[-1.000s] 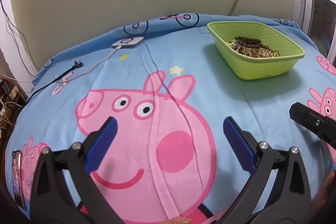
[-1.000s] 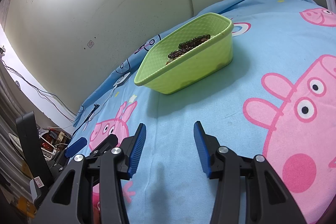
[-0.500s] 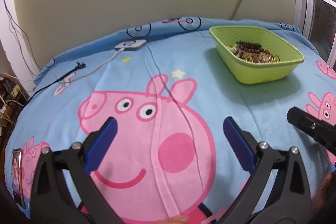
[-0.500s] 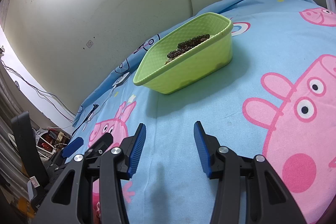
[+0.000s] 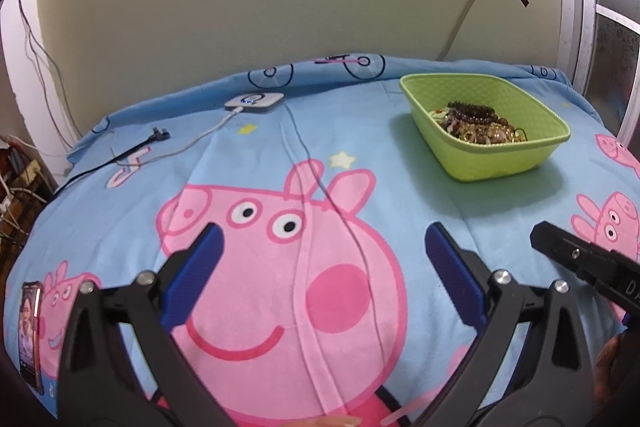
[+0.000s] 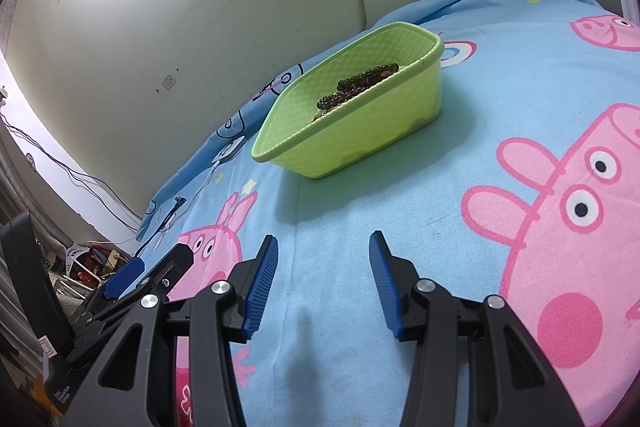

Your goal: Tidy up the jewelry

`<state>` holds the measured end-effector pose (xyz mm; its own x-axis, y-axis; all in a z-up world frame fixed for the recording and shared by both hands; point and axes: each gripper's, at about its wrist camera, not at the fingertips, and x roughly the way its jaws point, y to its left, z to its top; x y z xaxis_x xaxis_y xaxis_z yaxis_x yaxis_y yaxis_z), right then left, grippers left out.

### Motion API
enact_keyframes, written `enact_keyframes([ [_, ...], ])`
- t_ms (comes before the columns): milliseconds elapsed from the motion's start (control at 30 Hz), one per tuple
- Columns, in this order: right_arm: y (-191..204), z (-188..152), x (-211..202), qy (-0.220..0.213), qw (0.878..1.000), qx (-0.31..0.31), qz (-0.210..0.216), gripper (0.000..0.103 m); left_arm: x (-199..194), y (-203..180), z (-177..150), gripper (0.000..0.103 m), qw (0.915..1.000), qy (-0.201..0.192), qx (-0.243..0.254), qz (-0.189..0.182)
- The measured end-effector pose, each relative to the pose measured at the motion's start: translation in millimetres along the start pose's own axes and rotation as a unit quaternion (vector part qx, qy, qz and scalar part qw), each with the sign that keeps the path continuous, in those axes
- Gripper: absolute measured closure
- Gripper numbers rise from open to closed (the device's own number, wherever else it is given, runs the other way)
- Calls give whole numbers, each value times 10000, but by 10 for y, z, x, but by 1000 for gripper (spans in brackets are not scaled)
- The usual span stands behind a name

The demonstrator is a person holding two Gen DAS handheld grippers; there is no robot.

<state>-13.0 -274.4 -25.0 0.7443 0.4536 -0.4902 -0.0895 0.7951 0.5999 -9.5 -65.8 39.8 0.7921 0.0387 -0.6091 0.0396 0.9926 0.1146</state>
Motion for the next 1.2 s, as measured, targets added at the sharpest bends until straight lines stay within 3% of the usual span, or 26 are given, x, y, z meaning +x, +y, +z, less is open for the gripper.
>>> enact_keyframes([
  [433,-10,11,5,-4,10000,8,7,74,97,13,-27,6,9997,255,-23,25],
  [1200,-16,10,5,-8,10000,16,15,74,125,-12,-51,6,9996,267,111,61],
])
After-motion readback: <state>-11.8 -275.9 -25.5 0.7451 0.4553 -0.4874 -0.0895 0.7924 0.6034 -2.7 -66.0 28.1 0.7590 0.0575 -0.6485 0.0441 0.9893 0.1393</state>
